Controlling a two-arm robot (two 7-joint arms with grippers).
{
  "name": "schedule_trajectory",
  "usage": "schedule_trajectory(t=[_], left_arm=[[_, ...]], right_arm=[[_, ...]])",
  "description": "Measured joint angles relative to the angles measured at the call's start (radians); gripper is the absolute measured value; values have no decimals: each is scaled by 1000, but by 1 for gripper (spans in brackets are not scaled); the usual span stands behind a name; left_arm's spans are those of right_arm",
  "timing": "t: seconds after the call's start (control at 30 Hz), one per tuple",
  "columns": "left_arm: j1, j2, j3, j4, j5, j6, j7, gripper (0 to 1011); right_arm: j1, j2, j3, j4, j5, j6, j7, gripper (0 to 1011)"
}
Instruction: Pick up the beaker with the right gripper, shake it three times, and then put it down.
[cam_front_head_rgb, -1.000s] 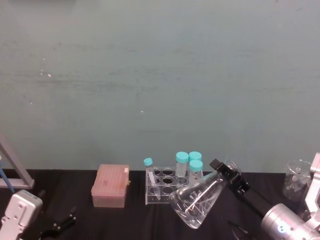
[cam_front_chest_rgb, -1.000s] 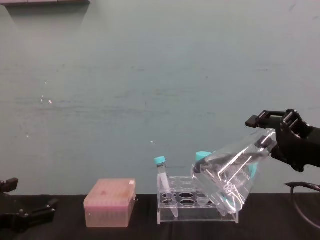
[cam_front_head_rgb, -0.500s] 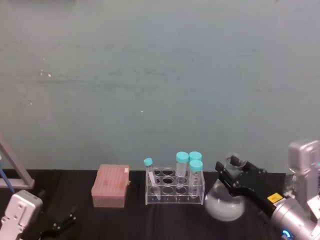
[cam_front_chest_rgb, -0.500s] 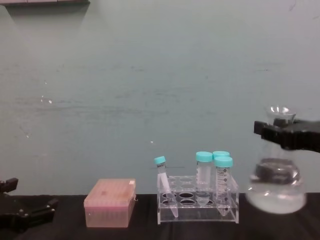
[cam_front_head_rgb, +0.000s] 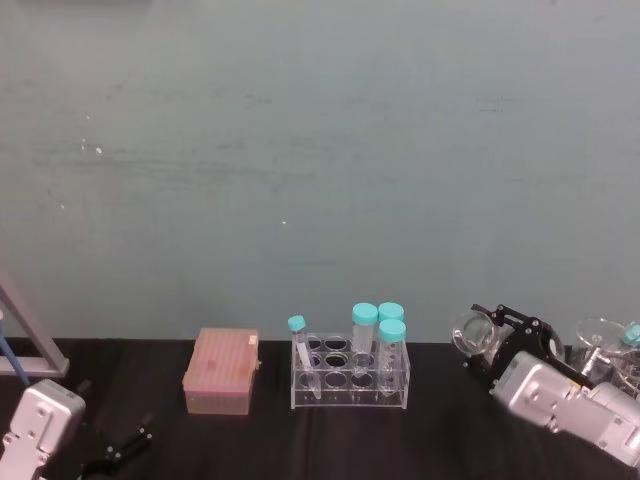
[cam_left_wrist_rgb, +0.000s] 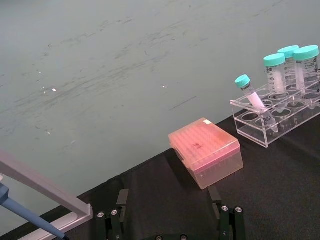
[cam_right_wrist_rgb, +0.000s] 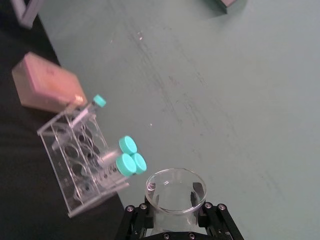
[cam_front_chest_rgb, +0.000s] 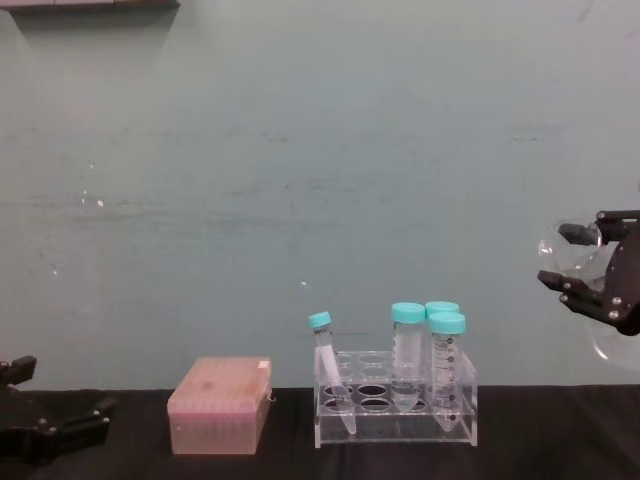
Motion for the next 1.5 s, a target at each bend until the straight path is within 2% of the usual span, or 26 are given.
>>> schedule_trajectory(t=[0.13,0.2,0.27,0.3,0.37,0.4,0.5,0.53,0.6,0.73,0.87,1.1,1.5], left_arm=[[0,0,0,0,0,0,0,1000],[0,0,0,0,0,0,0,1000],[0,0,0,0,0,0,0,1000],[0,0,0,0,0,0,0,1000],[0,0,0,0,0,0,0,1000],[0,0,0,0,0,0,0,1000],[0,0,0,0,0,0,0,1000],[0,0,0,0,0,0,0,1000],[0,0,0,0,0,0,0,1000],[0,0,0,0,0,0,0,1000],[0,0,0,0,0,0,0,1000],[0,0,0,0,0,0,0,1000],[0,0,0,0,0,0,0,1000]], right_arm=[[5,6,-9,10,-62,-17,-21,457],[1,-1,-3,10,-53,-18,-19,457],[-8,-13,10,10,-17,-18,-4,457],[-19,-31,27,7,38,-14,18,457],[-32,-52,46,5,106,0,45,457],[-44,-74,64,4,168,12,72,457],[-64,-111,93,4,269,38,111,457],[-75,-136,113,5,332,60,133,457],[-90,-166,135,7,398,93,159,457],[-105,-195,155,8,445,126,176,457],[-111,-204,164,8,461,143,181,457],[-123,-231,192,19,524,196,186,457],[-129,-244,204,25,571,229,185,457]])
